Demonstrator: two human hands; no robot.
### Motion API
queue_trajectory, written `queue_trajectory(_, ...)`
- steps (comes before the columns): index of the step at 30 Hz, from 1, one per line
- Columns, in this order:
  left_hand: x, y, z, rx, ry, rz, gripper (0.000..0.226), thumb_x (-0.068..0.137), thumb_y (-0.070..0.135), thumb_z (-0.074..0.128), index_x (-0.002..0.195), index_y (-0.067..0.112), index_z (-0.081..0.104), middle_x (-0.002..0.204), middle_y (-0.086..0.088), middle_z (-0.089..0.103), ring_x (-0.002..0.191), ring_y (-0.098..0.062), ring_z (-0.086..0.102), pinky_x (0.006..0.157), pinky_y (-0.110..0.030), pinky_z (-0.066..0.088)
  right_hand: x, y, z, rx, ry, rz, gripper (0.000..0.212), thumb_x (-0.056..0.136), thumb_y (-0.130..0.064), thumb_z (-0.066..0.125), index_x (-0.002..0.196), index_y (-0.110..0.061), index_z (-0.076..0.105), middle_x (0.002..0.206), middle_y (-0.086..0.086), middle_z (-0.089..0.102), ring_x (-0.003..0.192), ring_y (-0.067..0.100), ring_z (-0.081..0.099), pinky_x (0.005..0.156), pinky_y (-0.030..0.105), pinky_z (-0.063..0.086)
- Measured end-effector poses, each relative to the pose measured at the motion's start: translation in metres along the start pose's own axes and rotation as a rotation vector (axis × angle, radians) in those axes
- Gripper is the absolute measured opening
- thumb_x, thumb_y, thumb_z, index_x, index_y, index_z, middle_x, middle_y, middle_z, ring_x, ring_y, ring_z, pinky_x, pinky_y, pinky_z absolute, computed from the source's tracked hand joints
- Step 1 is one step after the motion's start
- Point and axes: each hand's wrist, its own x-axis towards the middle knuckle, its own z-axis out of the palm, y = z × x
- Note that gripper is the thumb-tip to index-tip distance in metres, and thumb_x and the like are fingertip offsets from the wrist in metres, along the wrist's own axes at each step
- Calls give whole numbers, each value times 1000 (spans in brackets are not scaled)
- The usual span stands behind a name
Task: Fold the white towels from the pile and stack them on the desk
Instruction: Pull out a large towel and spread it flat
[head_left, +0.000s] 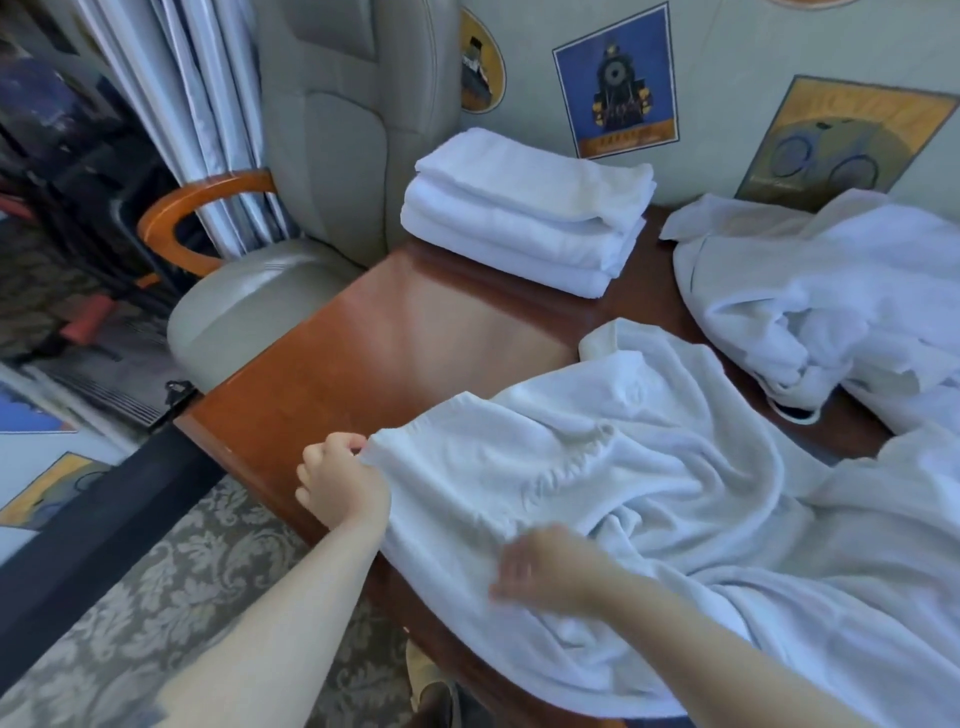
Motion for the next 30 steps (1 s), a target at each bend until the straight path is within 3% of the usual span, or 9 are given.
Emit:
queue_trajectory(3,-9,22,3,32,65,392,44,74,-6,60,105,25,65,120,2,58,115,-26,48,94,-41,29,45,-2,-40,236,592,74,10,92,-23,56,91,-28,64,94,-10,63,85,15,61,77,30,49)
queue_trajectory(5,-21,40,19,84,-114,654,47,79,3,61,122,21,62,133,-1,56,127,-27,47,101,-43,29,78,1,-68,119,725,97,27,96,-14,46,116,-26,59,121,-6,56,95,22,61,77,34,47)
queue_trajectory(8,-33,46,50,389,-511,641,66,101,46,36,157,27,6,165,6,0,151,-18,-4,119,-49,1,112,9,-100,-321,463,132,61,90,0,47,142,-31,38,145,-5,35,106,27,59,68,34,44)
queue_trajectory(10,-32,29,62,533,-531,637,75,98,61,22,154,28,-17,161,10,-21,148,-16,-21,118,-52,-8,126,16,-110,-564,292,143,71,88,-1,53,147,-32,29,147,0,30,108,29,58,65,34,41)
queue_trajectory(15,-11,11,59,587,-413,622,80,95,67,13,151,24,-23,160,4,-27,148,-19,-23,118,-55,-6,131,6,-126,-771,25,205,48,89,-13,55,133,-18,36,107,3,58,90,26,60,64,33,40)
queue_trajectory(18,-8,12,58,594,-439,594,81,94,67,12,150,23,-26,156,3,-34,147,-21,-26,116,-57,-8,132,1,-147,-1006,11,304,36,90,-12,56,125,-16,58,119,2,61,109,25,60,74,32,40)
queue_trajectory(23,-3,20,56,592,-462,487,83,95,66,12,146,15,-30,158,-5,-31,147,-23,-27,116,-59,-4,148,-34,-156,-330,996,25,34,75,7,53,103,-10,61,106,12,53,89,33,55,62,35,33)
queue_trajectory(27,18,21,54,578,-484,395,90,92,72,12,150,13,-25,158,-9,-31,146,-23,-29,115,-59,-7,148,-35,-102,-114,760,91,86,80,5,50,155,-16,13,163,8,4,143,25,23,115,37,24)
queue_trajectory(30,42,18,50,592,-464,382,91,92,72,14,151,13,-22,159,-11,-27,147,-25,-25,115,-58,-4,139,-10,-87,-129,706,186,86,87,-11,48,156,-22,0,164,-2,-8,151,15,0,121,38,7)
